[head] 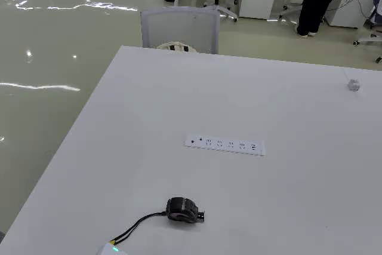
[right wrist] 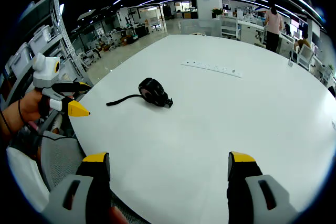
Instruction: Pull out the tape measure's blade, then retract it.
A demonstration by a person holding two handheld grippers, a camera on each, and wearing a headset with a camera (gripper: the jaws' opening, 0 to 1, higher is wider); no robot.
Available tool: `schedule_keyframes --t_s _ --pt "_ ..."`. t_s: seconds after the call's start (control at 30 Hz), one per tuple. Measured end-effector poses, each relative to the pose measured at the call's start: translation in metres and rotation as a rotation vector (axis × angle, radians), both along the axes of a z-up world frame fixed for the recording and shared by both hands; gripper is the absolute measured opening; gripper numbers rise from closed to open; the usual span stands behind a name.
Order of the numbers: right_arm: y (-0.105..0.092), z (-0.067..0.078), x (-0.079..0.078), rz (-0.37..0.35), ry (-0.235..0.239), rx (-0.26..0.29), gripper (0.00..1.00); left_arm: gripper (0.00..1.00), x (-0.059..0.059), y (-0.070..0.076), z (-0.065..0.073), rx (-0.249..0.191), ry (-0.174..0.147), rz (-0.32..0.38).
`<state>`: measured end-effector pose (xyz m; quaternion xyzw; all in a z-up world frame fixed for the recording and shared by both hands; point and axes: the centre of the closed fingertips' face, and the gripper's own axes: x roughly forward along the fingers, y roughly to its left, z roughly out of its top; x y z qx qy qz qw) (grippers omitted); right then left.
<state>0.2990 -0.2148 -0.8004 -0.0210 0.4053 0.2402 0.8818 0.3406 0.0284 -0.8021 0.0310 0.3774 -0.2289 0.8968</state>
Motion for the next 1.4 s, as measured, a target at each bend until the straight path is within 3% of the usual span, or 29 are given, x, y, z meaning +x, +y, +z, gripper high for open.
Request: schedule_keyframes --t_s 0.8,1.4 --pt "0.002 0.002 -0.001 0.008 0.0 -0.003 0.94 0.96 0.002 0.002 0.003 0.007 -0.004 0.011" --pt "0.003 0.0 0.008 0.021 -0.005 -0.008 0.91 0.94 0.011 -0.006 0.002 0.013 -0.009 -0.003"
